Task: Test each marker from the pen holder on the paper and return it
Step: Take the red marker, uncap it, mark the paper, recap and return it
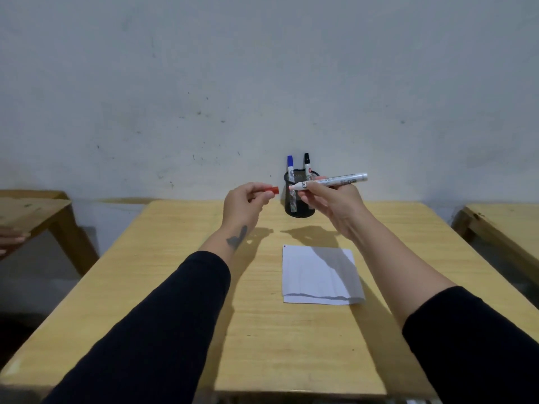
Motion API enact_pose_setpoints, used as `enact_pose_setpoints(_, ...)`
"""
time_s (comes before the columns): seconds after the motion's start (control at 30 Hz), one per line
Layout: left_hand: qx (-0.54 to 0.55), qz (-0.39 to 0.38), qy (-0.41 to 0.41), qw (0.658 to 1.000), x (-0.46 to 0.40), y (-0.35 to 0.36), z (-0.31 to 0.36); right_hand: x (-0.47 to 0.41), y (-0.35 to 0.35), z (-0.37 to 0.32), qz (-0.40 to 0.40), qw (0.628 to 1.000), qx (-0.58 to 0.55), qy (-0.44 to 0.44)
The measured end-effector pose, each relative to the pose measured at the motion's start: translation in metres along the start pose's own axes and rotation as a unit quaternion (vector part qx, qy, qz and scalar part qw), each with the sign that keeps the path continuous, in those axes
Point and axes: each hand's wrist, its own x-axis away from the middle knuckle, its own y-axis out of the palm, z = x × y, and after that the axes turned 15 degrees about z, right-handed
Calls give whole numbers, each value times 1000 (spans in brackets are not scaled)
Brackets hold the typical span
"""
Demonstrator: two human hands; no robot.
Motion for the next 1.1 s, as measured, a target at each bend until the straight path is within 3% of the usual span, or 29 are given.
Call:
enact_pose_setpoints(0.53,13,-45,15,999,17,-3,13,20,3,11,-65,997,-24,21)
enact_pose_setpoints(0.73,10,-32,-6,999,18,-2,9,18,8,12,-50,998,-7,32)
enact_pose_setpoints(0.87,6,11,-11,1000,5,-13,15,7,5,7,27,997,69,-8)
enact_pose_setpoints(0.93,-23,21,3,1000,-3,-18,17,0,-3,2,81,970,211,-90)
enact_pose_setpoints(0.97,-43,22,16,999,-6,-18,18,-2,-5,-1,96,939,294,-148)
enact_pose_setpoints(1.03,-75,6,43,996,-8,-14,24,-3,-3,-6,82,849,443,-277)
enact_pose_setpoints(1.1,-87,-21,62,994,-7,-5,29,1,5,-8,31,776,526,-347)
